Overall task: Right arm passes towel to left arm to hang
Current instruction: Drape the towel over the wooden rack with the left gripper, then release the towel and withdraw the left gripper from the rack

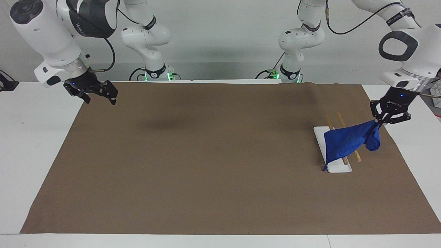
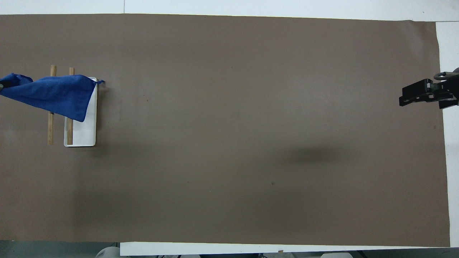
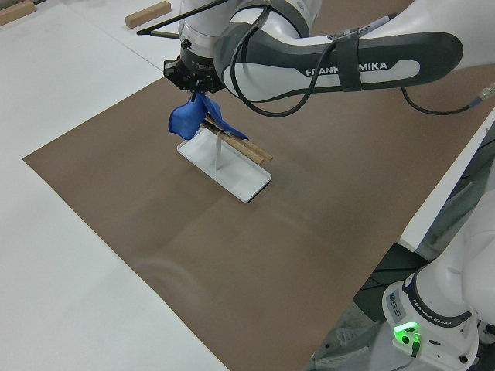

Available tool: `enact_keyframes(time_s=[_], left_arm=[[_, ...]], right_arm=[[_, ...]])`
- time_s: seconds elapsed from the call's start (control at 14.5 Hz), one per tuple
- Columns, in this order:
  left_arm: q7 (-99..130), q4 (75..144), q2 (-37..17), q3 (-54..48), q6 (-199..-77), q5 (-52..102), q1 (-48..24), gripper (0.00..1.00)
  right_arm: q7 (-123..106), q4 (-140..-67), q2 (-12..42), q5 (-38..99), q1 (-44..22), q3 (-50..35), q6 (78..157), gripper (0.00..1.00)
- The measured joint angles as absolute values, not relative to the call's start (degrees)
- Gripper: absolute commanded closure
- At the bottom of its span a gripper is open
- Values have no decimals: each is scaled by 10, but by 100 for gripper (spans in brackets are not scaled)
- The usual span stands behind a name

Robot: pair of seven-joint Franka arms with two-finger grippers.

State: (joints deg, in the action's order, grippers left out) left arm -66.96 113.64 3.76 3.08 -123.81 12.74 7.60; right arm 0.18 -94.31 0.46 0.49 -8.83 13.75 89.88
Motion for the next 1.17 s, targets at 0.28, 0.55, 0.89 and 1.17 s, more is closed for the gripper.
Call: enact_keyframes(time_s=[0.28, 0.55, 0.89, 1.17], left_arm=[[-691, 1151, 49, 30, -1234, 81, 80, 41], [-695, 1152, 50, 27, -1231, 70, 80, 0], [-623, 1152, 54, 26, -1212, 70, 79, 0], [-375, 1129, 62, 19, -1139, 62, 77, 0]], right_arm=[[2, -943, 5, 5, -88, 137, 899, 0], [2, -943, 5, 5, -88, 137, 899, 0], [2, -943, 5, 5, -88, 137, 899, 0], [2, -943, 5, 5, -88, 138, 899, 0]])
